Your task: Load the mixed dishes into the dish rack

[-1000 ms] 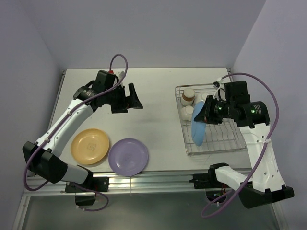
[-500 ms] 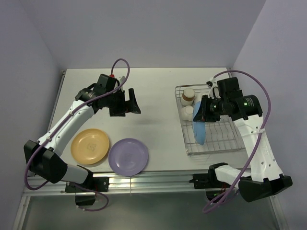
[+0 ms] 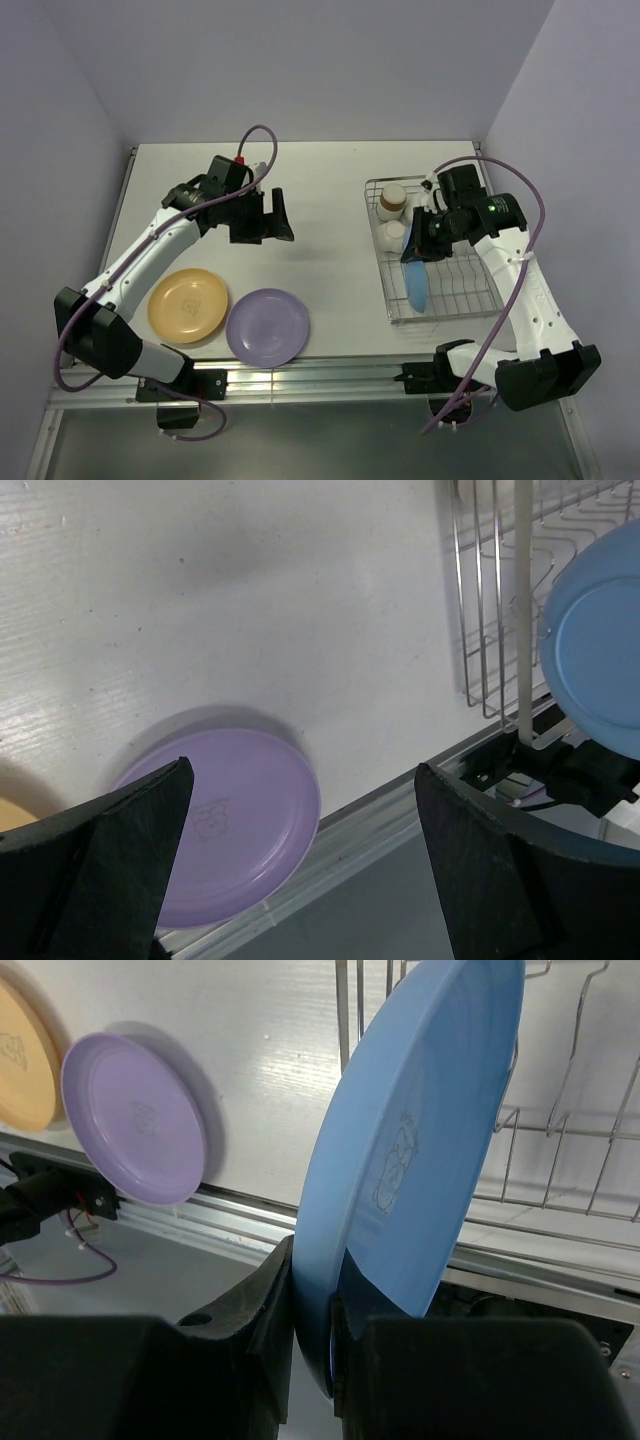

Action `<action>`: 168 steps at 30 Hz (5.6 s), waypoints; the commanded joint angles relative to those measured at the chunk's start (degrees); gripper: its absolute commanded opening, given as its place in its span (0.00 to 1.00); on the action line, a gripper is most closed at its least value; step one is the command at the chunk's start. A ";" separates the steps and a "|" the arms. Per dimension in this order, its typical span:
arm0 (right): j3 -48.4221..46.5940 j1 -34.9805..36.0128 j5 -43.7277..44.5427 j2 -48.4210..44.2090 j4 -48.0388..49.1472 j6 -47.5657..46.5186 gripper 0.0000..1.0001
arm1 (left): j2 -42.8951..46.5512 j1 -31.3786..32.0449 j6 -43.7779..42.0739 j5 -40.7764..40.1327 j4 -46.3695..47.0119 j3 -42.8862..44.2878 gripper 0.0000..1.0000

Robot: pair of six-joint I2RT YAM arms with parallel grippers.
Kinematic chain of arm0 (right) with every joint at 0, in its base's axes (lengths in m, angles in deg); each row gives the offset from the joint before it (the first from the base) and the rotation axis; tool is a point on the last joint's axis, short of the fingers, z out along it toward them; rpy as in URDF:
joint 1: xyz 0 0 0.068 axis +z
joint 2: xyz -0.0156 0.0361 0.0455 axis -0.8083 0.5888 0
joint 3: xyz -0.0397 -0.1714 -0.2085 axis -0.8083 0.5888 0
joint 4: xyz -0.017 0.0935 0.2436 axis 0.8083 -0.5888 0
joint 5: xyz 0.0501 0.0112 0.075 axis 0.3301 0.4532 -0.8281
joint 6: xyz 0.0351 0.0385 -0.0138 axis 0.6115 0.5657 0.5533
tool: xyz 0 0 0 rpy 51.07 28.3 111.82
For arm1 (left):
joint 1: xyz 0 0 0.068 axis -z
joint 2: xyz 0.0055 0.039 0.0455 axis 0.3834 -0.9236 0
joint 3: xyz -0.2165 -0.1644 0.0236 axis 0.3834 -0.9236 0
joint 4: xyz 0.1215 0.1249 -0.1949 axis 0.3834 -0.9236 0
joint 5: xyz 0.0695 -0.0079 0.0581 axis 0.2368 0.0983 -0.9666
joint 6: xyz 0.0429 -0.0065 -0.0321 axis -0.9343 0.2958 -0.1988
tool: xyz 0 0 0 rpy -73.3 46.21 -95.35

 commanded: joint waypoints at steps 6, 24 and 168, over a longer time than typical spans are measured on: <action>1.01 0.38 6.55 2.91 2.02 -0.19 0.00 | -0.86 2.09 -5.19 -3.50 -1.56 -2.69 0.98; -7.08 0.47 18.77 12.14 0.44 -0.28 0.62 | 1.51 4.11 -6.33 -3.59 -0.33 -8.76 0.99; -24.04 67.61 50.67 26.03 1.23 -1.95 0.71 | -6.48 4.90 -1.32 5.82 -6.92 9.43 0.00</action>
